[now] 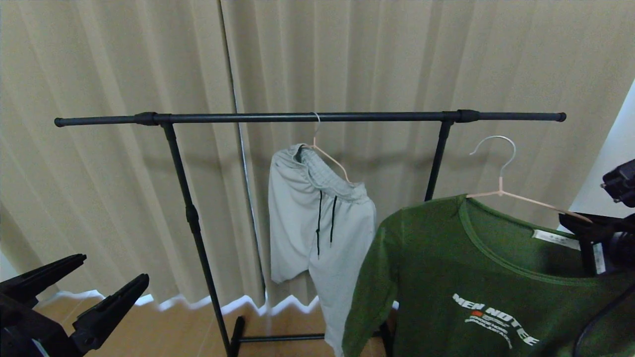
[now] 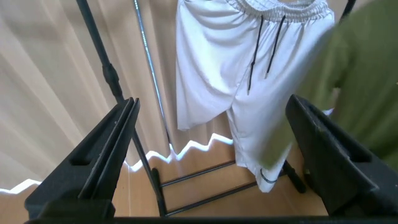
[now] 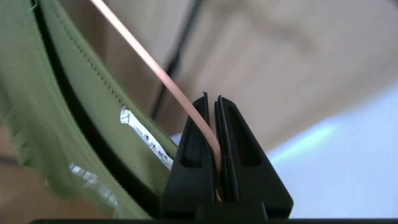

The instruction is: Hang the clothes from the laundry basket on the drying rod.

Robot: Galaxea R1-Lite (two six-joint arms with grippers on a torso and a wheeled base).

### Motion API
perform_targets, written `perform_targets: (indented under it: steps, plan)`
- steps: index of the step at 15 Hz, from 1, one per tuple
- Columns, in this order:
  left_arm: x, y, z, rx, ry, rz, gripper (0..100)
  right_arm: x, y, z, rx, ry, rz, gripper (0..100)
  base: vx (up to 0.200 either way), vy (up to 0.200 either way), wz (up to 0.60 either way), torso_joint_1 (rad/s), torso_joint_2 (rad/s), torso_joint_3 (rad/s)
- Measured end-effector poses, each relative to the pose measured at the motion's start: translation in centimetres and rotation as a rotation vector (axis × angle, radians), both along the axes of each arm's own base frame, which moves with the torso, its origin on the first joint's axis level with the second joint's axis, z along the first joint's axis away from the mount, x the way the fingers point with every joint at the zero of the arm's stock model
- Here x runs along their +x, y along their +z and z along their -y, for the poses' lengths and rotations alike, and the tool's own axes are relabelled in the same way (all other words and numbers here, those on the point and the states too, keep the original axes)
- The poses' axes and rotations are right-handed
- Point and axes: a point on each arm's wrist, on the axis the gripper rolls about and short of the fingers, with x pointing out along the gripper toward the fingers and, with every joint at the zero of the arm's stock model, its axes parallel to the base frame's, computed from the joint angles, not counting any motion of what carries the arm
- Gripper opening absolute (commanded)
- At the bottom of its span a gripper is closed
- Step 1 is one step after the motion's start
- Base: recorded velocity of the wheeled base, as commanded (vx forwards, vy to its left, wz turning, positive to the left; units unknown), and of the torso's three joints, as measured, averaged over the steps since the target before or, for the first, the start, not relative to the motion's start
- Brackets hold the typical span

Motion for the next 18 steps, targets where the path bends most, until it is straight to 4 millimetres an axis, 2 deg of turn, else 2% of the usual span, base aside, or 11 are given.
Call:
perform_targets:
  steps: [5,11,18]
  plan:
    - [0.0,0.0,0.0,0.002,0.000,0.002,100,-2.8,0.6,1.9,-0.062,-0.184,-0.021,0,0.000,0.000,0.00,0.000,0.00,0.000]
    - [0.0,0.1,0.0,-0.001,-0.009,0.004,100,-3.1,1.1,1.9,-0.062,-0.188,0.014,0,0.000,0.000,0.00,0.000,0.00,0.000]
    - [0.0,0.2,0.0,-0.002,-0.009,0.007,100,-3.0,1.1,1.6,-0.054,-0.168,0.013,0,0.200,0.000,0.00,0.007,0.00,0.006]
